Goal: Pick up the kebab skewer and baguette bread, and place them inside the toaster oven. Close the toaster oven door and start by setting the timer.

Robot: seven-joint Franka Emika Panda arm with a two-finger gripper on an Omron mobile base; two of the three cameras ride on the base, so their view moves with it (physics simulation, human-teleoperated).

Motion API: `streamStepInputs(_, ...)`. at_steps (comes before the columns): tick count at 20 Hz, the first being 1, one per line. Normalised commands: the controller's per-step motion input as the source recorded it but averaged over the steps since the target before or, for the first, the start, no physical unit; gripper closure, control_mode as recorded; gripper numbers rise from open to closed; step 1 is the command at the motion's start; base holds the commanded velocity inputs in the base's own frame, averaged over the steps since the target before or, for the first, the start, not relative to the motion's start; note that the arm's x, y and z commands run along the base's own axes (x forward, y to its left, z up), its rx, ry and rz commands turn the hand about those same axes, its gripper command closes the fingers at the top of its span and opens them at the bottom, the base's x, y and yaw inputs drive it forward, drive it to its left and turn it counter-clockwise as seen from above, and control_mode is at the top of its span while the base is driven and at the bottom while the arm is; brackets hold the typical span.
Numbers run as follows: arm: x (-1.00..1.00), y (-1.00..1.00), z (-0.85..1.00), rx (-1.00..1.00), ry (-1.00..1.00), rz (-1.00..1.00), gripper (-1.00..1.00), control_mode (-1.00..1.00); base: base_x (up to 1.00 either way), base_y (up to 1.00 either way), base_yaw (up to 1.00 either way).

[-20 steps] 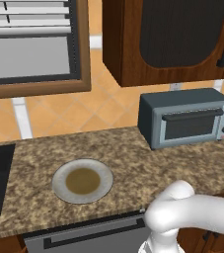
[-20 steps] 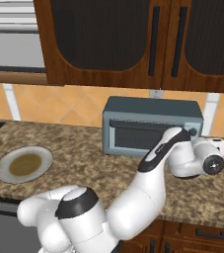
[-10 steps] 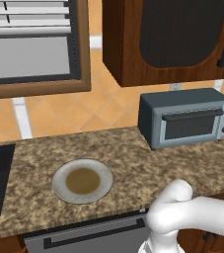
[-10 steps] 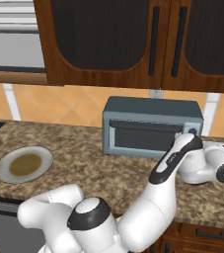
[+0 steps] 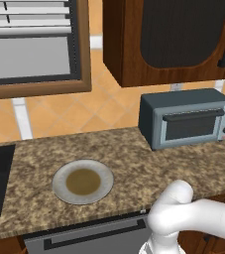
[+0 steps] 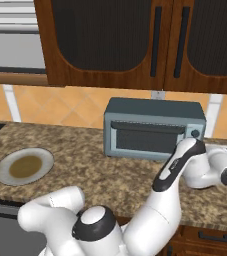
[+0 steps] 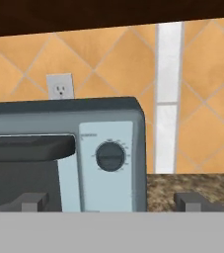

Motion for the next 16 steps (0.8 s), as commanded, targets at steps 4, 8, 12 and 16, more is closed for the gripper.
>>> streamStepInputs(4, 0.0, 0.0, -0.41, 0.0, -0.04, 0.0, -1.0, -1.0, 0.0, 0.0, 0.0)
streamStepInputs(8, 0.0, -0.01, -0.48, 0.0, -0.05, 0.0, -1.0, -1.0, 0.0, 0.0, 0.0)
streamStepInputs(12, 0.0, 0.0, -0.46, 0.0, -0.04, 0.0, -1.0, -1.0, 0.0, 0.0, 0.0)
streamStepInputs(16, 0.0, 0.0, -0.42, 0.0, -0.03, 0.0, -1.0, -1.0, 0.0, 0.0, 0.0)
